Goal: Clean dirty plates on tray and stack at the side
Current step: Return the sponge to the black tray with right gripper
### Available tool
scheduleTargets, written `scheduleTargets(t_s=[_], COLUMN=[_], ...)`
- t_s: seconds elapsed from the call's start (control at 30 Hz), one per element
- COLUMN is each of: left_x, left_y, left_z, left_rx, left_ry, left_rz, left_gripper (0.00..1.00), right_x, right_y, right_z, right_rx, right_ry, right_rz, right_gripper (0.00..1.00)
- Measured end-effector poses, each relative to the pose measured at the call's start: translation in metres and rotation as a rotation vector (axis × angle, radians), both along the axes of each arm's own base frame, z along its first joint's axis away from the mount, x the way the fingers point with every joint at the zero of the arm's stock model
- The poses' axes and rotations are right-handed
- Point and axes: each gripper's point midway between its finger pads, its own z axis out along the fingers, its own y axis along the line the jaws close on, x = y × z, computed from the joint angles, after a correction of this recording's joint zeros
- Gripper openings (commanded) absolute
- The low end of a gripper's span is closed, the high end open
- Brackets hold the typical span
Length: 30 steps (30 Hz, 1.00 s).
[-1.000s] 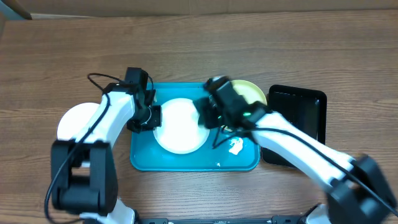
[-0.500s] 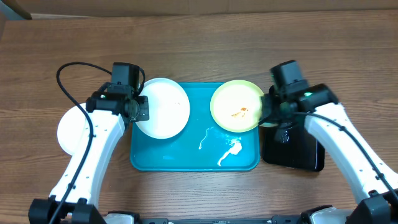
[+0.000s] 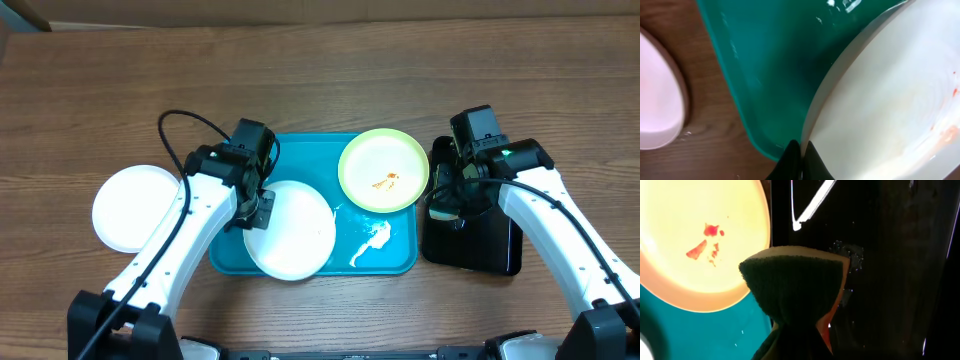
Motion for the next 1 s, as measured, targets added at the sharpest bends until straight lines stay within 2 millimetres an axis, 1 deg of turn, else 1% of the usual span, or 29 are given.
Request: scheduleTargets(t_s=[0.2, 0.4, 0.47, 0.6, 0.77, 0.83, 1.0], left_x=[-0.023, -0.050, -0.057, -0.060, -0.064, -0.069, -0.090], left_y=[-0.017, -0.021, -0.023, -0.025, -0.025, -0.024, -0.020], left_z=[-0.002, 0.001, 0.002, 0.003, 0.004, 0.005, 0.011], left_rx=[-0.126, -0.196, -0.206, -0.218, -0.217, -0.211, -0.189], left_ry=[0.115, 0.241, 0.269, 0.285, 0.301, 0.325, 0.413], left_rz=[0.000, 0.047, 0.051, 0.063, 0.104, 0.120, 0.156], left_gripper=[0.04, 0.04, 0.04, 0.04, 0.04, 0.04, 0.04], right_x=[-0.002, -0.003, -0.003, -0.003, -0.004, -0.005, -0.005], right_y=[0.001, 0.001, 0.002, 0.002, 0.007, 0.009, 0.011], right_z=[0.000, -0.001, 0.000, 0.000, 0.000, 0.000, 0.000], right_rx=[0.005, 0.008, 0.010, 0.010, 0.037, 0.047, 0.053], right_ry=[0.009, 0.013, 0.013, 0.013, 0.020, 0.021, 0.023], right_rz=[0.002, 0.004, 0.006, 0.007, 0.036, 0.044, 0.058], right_gripper=[0.04, 0.04, 0.04, 0.04, 0.04, 0.04, 0.04])
